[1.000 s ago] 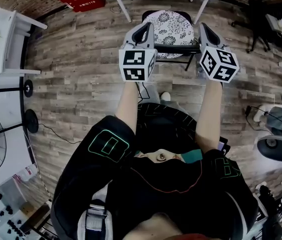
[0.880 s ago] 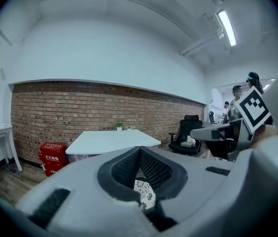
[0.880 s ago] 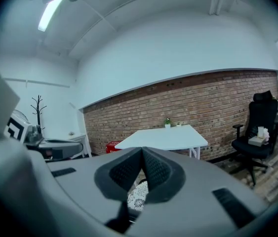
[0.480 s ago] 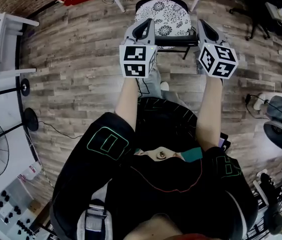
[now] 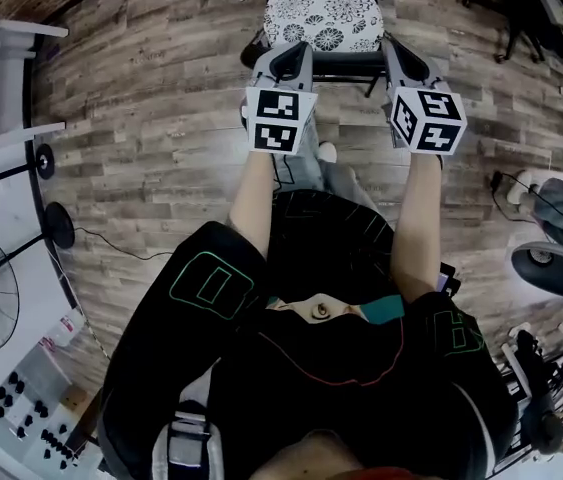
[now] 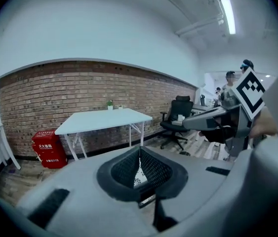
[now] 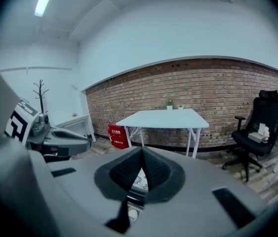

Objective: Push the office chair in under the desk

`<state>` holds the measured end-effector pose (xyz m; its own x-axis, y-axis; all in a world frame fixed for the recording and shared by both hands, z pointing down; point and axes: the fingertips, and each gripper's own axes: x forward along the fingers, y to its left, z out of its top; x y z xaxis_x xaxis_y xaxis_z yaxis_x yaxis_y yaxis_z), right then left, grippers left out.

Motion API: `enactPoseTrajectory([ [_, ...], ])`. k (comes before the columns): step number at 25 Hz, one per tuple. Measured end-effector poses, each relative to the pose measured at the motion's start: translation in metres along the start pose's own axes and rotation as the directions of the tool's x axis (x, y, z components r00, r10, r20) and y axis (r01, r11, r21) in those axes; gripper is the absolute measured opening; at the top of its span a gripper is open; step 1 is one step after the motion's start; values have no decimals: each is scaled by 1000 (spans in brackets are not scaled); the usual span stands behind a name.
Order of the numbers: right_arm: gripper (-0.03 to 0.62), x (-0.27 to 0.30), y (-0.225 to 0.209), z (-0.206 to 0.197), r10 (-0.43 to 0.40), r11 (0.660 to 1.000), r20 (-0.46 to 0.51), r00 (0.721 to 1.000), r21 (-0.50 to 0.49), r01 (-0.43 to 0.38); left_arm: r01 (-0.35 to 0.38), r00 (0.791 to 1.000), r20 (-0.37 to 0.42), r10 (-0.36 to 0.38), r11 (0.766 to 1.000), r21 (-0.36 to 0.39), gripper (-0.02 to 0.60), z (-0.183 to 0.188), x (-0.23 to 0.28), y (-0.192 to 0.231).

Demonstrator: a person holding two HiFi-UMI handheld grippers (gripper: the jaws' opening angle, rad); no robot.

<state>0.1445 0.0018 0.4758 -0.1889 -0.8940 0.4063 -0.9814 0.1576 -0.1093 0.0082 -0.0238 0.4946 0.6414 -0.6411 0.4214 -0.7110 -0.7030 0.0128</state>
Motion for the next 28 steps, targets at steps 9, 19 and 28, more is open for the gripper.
enactPoseTrajectory([
  [9,38,18,21,-54,105,975,-170,980,-174,-135,113,978,-188,-90,987,111,101,-68,20,-27],
  [19,198,27,46,-100,206,840,-432,878,-382,-385,246,928,-352,-120,909,338,213,-100,36,-33],
  [28,255,43,39,-132,66,661,-576,815,-586,-468,336,888,-446,-114,822,459,241,-118,56,-34],
])
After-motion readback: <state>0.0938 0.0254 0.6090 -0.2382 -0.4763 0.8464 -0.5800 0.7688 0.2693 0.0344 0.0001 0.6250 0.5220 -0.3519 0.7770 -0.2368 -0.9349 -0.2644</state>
